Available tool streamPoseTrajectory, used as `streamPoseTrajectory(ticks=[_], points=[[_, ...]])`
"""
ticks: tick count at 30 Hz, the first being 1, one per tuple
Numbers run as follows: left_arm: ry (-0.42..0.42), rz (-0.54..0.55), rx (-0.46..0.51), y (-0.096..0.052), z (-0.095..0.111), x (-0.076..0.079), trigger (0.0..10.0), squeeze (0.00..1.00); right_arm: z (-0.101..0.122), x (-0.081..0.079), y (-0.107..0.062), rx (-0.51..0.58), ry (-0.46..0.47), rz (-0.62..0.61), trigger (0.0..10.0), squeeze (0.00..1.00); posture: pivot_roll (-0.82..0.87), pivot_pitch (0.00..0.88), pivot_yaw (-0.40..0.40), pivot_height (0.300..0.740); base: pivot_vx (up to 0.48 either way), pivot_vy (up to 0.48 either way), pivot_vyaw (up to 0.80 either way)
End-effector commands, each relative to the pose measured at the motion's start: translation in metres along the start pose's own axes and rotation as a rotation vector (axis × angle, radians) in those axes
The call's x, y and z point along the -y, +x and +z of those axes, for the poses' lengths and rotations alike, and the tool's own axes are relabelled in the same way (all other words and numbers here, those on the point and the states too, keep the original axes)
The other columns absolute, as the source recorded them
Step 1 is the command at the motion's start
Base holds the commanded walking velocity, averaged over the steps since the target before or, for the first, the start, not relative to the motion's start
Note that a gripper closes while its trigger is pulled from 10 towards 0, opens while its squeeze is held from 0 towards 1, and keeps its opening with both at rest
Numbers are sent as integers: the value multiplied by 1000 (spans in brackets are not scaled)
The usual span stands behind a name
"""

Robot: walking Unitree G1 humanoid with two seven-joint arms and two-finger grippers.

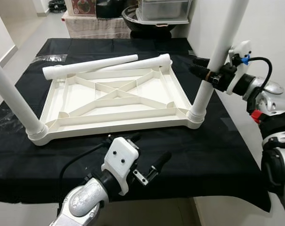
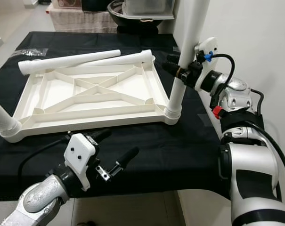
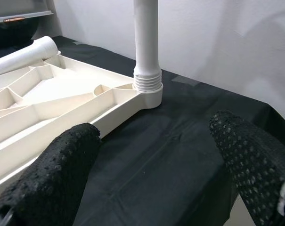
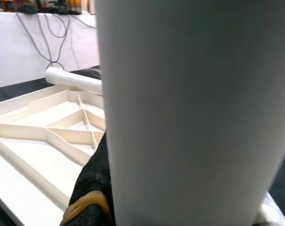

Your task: Building children table

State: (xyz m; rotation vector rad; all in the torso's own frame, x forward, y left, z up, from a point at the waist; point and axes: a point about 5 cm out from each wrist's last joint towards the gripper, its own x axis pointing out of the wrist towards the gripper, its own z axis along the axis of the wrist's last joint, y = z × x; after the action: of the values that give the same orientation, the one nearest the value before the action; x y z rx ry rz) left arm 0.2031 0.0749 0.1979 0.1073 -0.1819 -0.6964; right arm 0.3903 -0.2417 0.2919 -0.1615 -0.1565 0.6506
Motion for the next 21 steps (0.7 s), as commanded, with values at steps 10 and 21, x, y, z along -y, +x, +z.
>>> streamPoseTrajectory(ticks=[10,21], points=[[6,-3,-18,0,-4,-1,10000,0,-61,-4,-6,-236,123,-191,10000,0,104,231,-7,740,0,0,0],[13,-8,-20,-1,-4,0,10000,0,-65,11,-13,-257,149,-495,10000,0,106,231,-9,740,0,0,0]])
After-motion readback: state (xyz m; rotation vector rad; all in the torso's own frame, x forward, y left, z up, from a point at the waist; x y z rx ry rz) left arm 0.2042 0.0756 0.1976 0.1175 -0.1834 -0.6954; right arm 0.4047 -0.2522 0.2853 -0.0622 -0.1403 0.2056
